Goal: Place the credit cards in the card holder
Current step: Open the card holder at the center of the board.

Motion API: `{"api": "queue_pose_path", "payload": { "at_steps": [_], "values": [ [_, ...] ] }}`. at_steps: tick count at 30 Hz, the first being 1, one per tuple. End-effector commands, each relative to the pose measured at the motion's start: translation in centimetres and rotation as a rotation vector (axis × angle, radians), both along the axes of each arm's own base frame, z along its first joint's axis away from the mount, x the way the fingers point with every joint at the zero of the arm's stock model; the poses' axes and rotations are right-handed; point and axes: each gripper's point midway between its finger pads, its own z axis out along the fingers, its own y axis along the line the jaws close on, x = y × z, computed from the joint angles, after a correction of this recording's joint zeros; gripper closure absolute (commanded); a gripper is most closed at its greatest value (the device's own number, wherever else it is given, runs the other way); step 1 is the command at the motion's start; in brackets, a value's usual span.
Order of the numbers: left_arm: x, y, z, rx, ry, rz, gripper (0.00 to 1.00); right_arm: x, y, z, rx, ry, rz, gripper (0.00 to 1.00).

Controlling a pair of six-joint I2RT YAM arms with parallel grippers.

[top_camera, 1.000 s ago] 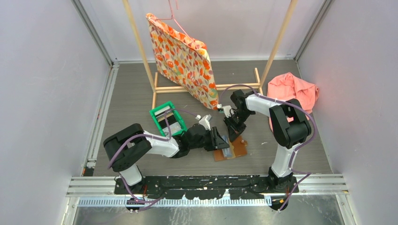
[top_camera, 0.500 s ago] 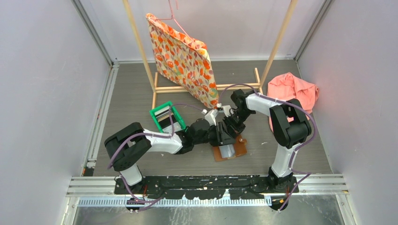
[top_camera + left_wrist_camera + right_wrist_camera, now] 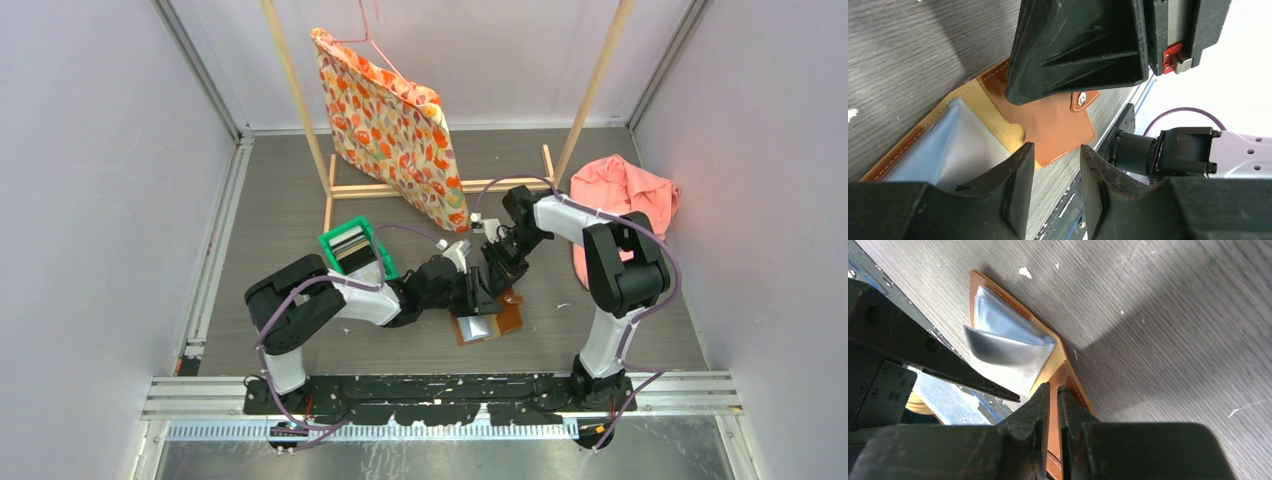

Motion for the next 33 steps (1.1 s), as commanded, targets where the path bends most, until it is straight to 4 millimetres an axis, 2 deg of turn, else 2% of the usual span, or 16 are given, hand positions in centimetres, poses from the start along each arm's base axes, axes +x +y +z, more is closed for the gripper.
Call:
{"api": "queue_pose_path", "payload": {
  "at_steps": [1, 3, 6, 9, 14, 18, 27, 33],
  "values": [
    [0.5, -0.2, 2.8, -0.031, -0.079, -0.015, 0.60, 0.7, 0.4, 1.5, 0.033, -0.044, 0.006, 0.84],
    [0.5, 0.8, 3.6, 0.001, -0.115, -0.007, 0.58, 0.6, 0.2, 1.0, 0.018, -0.027, 0.006, 0.84],
    [0.2, 2.7, 3.7, 0.046, -0.135, 0.014, 0.55, 0.4, 0.1, 0.2, -0.003, -0.003, 0.009, 0.87],
    [-0.3, 4.3, 3.3, 0.073, -0.131, 0.036, 0.51, 0.1, -0.1, -0.5, -0.027, 0.016, 0.016, 0.88],
    [-1.4, 6.0, 1.6, 0.104, -0.080, 0.059, 0.47, 0.1, -0.1, -0.9, -0.042, 0.020, 0.018, 0.89],
    [-1.9, 6.3, 0.7, 0.120, -0.053, 0.069, 0.41, 0.1, -0.2, -1.0, -0.048, 0.023, 0.016, 0.89],
    [-2.3, 6.6, -1.1, 0.181, -0.011, 0.079, 0.39, 0.1, -0.2, -1.1, -0.052, 0.022, 0.018, 0.89],
    [-2.4, 5.4, -1.5, 0.169, 0.006, 0.063, 0.39, 0.1, -0.2, -1.1, -0.051, 0.020, 0.018, 0.89]
  ]
}}
